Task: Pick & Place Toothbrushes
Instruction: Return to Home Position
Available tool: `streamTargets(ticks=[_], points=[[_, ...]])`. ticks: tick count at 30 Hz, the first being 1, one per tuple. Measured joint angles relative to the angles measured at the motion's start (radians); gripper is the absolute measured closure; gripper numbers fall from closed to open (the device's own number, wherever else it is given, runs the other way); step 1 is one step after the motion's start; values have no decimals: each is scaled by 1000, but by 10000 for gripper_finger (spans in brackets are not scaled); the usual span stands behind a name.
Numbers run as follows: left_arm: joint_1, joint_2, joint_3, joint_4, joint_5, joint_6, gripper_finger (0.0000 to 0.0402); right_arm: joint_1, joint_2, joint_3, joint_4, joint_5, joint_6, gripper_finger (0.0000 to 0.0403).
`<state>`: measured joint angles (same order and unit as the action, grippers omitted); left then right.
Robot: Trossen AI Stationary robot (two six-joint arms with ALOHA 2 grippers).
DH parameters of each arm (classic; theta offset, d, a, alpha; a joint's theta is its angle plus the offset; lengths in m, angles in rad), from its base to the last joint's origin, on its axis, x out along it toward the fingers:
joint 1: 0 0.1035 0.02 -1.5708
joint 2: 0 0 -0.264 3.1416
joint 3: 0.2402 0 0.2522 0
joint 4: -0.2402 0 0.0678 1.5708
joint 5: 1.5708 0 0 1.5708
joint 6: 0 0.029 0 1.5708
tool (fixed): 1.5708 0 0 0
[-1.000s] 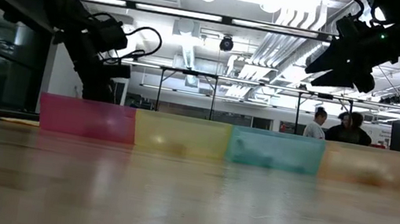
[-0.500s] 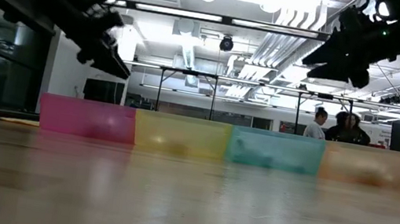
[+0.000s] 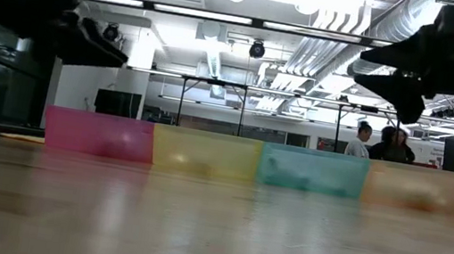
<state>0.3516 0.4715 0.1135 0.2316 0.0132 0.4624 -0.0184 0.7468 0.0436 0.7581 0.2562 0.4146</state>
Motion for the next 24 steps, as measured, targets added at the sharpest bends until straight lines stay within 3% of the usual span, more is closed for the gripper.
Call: streamTargets(ticks=[5, 9, 16, 24], points=[[-114, -136, -82, -10, -147, -24, 216, 93, 2, -35, 41, 113, 10, 174], [-184, -224, -96, -53, -225, -24, 216, 149, 9, -35, 52, 120, -38, 174], [-279, -283, -98, -110, -240, 58, 216, 203, 8, -35, 30, 52, -115, 174], [-287, -315, -100, -185, -243, 89, 216, 193, -10, -36, -64, 59, -114, 174]])
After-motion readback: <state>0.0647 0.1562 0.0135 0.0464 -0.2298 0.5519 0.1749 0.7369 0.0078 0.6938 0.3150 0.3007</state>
